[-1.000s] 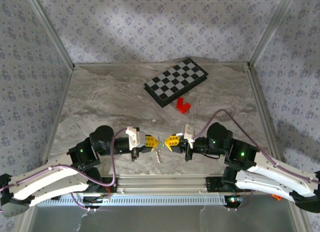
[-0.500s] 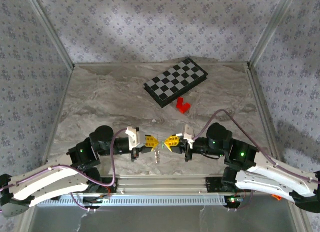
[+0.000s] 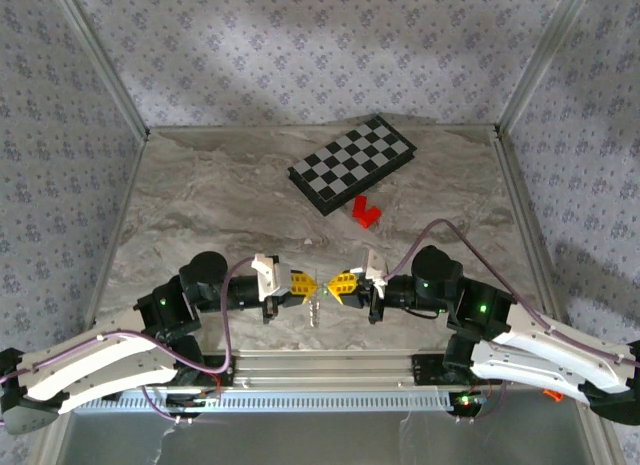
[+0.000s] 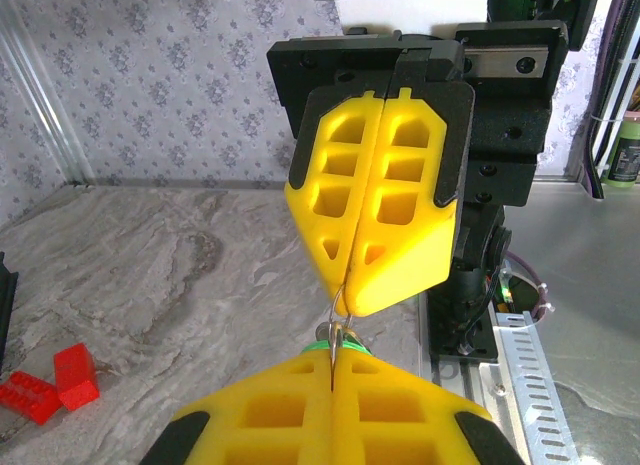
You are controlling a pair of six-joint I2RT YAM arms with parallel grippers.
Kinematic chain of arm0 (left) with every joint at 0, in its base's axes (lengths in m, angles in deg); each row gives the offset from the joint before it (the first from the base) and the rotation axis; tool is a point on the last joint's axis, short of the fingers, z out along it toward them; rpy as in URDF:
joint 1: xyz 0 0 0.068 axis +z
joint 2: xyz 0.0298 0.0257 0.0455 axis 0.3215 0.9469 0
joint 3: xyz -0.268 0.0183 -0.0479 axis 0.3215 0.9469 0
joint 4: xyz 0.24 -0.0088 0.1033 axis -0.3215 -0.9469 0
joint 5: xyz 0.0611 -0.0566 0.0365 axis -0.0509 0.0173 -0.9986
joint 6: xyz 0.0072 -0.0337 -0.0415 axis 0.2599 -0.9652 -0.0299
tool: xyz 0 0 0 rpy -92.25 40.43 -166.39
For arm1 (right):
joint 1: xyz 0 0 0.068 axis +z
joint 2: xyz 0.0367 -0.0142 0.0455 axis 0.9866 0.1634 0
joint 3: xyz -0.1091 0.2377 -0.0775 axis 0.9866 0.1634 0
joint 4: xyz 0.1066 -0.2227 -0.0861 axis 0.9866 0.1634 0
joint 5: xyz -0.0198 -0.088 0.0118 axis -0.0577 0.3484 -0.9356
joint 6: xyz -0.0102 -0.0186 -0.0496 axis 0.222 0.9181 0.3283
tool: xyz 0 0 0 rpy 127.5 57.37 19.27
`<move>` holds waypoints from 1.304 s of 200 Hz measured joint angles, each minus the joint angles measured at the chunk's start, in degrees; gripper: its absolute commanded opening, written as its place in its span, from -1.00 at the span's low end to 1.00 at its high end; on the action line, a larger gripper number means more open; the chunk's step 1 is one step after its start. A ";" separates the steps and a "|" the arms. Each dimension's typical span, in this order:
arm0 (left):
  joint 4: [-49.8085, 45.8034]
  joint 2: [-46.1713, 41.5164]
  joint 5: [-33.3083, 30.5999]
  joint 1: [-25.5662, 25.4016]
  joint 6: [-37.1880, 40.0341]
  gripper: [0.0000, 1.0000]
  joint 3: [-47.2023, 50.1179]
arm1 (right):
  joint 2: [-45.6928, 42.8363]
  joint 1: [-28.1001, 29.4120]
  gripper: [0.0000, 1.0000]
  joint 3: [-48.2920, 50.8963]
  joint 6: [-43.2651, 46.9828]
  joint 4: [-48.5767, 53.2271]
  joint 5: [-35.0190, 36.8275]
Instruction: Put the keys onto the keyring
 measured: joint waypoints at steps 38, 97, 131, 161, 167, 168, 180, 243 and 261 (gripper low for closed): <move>-0.02 -0.02 -0.02 0.00 0.02 -1.00 0.00 | -0.09 0.00 -1.00 0.00 0.00 0.00 0.00; -0.09 -0.70 -0.66 0.00 0.04 -1.00 0.00 | -0.76 0.00 -1.00 0.00 0.00 0.07 -0.02; -0.07 -0.63 -0.66 0.00 0.04 -1.00 0.00 | -0.70 0.00 -1.00 0.00 0.00 0.04 -0.02; -0.07 -0.63 -0.66 0.00 0.04 -1.00 0.00 | -0.61 0.00 -1.00 0.00 0.00 0.04 0.00; -0.07 -0.63 -0.66 0.00 0.04 -1.00 0.00 | -0.61 0.00 -1.00 0.00 0.02 0.02 0.02; -0.07 -0.63 -0.66 0.00 0.04 -1.00 0.00 | -0.61 0.00 -1.00 0.00 0.02 0.04 0.02; -0.04 -0.63 -0.66 0.00 0.04 -1.00 0.00 | -0.61 0.00 -1.00 0.00 0.04 0.02 0.02; -0.04 -0.63 -0.63 0.00 0.02 -1.00 0.00 | -0.11 0.00 -1.00 0.00 0.42 -0.37 0.04; -0.07 -0.63 -0.63 0.00 0.04 -1.00 0.00 | -0.04 0.00 -1.00 0.00 0.44 -0.48 0.02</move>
